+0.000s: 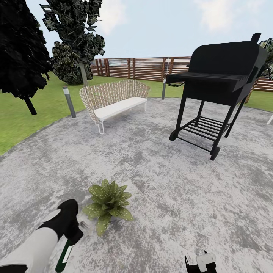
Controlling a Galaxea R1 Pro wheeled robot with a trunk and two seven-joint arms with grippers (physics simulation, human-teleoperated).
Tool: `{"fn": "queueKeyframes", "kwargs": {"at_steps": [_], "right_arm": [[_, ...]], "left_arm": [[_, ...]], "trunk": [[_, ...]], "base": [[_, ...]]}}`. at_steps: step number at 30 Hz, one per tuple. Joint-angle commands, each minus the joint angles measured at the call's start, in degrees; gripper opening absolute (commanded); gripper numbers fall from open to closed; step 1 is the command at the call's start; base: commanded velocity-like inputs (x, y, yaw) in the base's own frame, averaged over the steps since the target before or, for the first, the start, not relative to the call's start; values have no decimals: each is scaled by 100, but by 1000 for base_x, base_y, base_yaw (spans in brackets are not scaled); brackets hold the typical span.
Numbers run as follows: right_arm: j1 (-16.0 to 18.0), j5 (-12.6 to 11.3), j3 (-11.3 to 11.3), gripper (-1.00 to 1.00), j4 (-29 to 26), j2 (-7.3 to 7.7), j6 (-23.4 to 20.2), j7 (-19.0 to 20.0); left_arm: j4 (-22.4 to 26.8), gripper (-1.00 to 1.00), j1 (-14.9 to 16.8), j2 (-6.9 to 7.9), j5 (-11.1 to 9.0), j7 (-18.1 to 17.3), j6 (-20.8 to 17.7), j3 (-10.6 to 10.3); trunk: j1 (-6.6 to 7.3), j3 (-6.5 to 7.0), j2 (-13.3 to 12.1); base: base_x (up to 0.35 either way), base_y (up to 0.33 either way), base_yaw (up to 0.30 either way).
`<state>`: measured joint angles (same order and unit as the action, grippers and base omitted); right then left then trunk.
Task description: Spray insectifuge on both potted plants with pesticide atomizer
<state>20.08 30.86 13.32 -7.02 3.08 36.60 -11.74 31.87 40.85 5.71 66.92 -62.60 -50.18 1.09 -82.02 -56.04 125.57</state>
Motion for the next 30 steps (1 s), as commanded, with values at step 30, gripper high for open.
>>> {"fn": "queueKeyframes", "kwargs": {"at_steps": [30], "right_arm": [[4,69,22,100,8,0,14,-39]], "left_arm": [[196,-100,-128,-339,55,-46,291,416]], "trunk": [[1,-5,2]], "base": [[0,0,0]]}}
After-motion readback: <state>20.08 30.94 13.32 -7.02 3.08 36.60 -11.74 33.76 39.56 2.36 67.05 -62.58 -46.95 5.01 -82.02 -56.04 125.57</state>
